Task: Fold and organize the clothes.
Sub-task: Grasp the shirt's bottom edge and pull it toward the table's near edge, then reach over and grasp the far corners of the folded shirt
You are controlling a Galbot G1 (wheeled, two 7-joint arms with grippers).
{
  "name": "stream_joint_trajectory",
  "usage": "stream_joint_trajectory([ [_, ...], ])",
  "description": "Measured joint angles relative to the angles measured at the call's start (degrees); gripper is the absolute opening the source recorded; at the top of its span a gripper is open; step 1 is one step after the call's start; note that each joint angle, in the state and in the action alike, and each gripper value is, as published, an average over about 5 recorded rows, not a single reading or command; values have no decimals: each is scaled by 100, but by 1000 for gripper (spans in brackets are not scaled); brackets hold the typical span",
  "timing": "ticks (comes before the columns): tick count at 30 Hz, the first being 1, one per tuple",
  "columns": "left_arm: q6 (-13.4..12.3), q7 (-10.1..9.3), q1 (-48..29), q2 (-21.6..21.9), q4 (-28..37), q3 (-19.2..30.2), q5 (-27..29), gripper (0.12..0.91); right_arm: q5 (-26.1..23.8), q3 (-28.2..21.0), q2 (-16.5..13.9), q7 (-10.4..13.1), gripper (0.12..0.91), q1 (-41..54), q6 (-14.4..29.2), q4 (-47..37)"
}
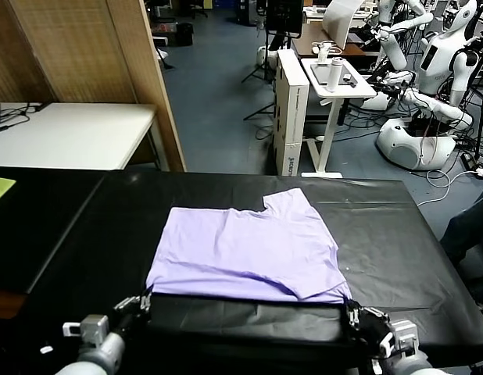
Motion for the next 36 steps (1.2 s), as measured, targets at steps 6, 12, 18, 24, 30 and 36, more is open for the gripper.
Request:
stream_joint_trajectory([
  [6, 1, -38, 354, -36, -183, -115, -5, 156, -4, 66, -13, 15, 297, -173, -150, 191],
  [12, 169, -116, 426, -35, -338, -223, -78, 313, 173, 217, -53, 24, 652, -314, -430, 544],
  [18, 613, -243, 339, 5, -521, -434, -308, 690, 582, 409, -199, 42, 893, -98, -618, 750],
  [24, 1313, -771, -39, 15, -653, -623, -1016, 897, 1079, 414, -456, -5, 907, 617, -543, 489],
  [30, 1402, -756, -743, 17, -395, -497, -1551, 907, 1544, 76, -724, 50, 907, 1964, -604, -365],
  [36, 1545, -835, -1645, 94, 116, -221, -1972, 907, 1667, -525, -837, 52, 907, 3336, -619, -1416],
])
